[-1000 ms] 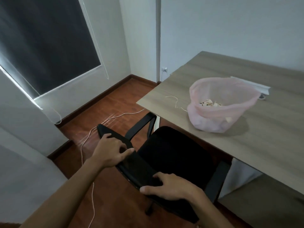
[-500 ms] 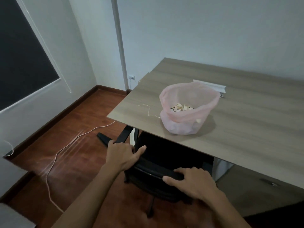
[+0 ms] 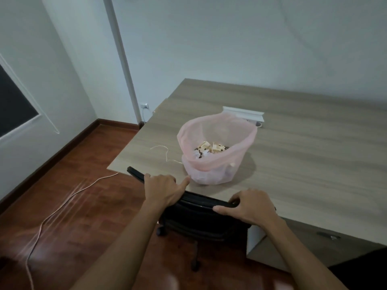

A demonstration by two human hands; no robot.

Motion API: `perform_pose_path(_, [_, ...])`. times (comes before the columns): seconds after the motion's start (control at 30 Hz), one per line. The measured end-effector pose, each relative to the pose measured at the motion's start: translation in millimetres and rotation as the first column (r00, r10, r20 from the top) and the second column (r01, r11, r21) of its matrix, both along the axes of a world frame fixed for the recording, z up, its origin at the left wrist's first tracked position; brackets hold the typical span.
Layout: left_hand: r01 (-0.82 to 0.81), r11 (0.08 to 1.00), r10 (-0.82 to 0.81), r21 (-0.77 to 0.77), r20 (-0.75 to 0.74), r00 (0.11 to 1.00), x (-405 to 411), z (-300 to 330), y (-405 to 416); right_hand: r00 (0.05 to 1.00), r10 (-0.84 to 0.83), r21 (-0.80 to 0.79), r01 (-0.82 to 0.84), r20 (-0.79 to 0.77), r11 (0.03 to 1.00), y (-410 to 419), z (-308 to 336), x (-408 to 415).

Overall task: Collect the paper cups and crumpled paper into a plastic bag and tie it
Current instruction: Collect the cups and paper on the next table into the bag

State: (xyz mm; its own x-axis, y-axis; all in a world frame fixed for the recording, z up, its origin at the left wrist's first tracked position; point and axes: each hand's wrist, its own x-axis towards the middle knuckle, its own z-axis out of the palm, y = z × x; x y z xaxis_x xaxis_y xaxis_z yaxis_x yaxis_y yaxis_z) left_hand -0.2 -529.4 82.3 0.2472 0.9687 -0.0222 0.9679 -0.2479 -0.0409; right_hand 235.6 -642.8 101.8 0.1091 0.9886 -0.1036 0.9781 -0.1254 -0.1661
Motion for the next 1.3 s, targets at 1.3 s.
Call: perform_pose_path(1.3, [-0.327, 0.944, 0.319, -0.050, 0.399, 0.860, 123, 62, 157, 0.440, -0.495, -0.167, 0.599, -0.749, 0.784, 190, -3, 160])
